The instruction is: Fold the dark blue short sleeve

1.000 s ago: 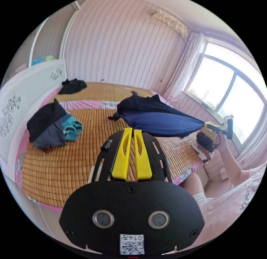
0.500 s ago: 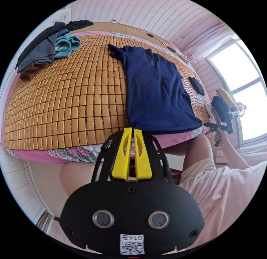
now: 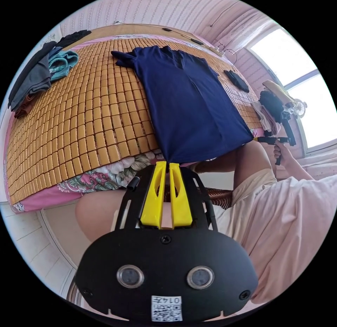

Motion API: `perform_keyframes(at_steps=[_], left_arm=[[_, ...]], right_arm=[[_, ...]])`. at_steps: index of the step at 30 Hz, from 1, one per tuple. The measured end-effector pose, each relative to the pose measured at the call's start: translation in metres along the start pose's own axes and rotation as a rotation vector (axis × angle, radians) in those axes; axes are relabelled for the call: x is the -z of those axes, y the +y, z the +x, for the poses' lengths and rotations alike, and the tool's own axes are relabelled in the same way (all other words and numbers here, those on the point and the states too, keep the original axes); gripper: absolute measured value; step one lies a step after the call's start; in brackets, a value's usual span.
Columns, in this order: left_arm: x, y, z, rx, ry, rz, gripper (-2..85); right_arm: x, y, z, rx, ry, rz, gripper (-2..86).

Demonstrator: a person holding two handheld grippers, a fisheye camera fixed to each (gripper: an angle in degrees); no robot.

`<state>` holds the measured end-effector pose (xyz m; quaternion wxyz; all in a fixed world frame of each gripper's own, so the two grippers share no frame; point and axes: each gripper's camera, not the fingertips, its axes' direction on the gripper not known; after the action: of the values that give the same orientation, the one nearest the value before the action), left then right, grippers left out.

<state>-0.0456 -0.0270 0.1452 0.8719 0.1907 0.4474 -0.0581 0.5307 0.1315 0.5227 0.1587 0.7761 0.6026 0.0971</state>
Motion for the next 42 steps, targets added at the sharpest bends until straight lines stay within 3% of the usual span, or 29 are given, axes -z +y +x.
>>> perform_keyframes(at_steps=[4, 10, 16, 26, 42], left_arm=[[0.0, 0.026, -0.02, 0.027, 0.007, 0.01, -0.6], [-0.004, 0.045, -0.041, 0.052, -0.003, -0.036, -0.7], [-0.007, 0.067, -0.052, 0.033, 0.0, -0.07, -0.8], [-0.009, 0.099, -0.073, 0.052, -0.026, -0.128, -0.8], [0.043, 0.179, -0.095, 0.004, -0.062, 0.062, 6.1]], right_arm=[[-0.003, -0.001, -0.007, 0.001, 0.067, -0.054, 0.1], [0.019, -0.005, -0.019, -0.017, 0.004, 0.019, 1.4], [0.036, -0.021, -0.036, -0.061, 0.015, 0.077, 11.4], [0.048, -0.035, -0.042, -0.053, 0.047, 0.02, 1.5], [0.115, -0.016, -0.019, -0.089, -0.022, 0.083, 6.3]])
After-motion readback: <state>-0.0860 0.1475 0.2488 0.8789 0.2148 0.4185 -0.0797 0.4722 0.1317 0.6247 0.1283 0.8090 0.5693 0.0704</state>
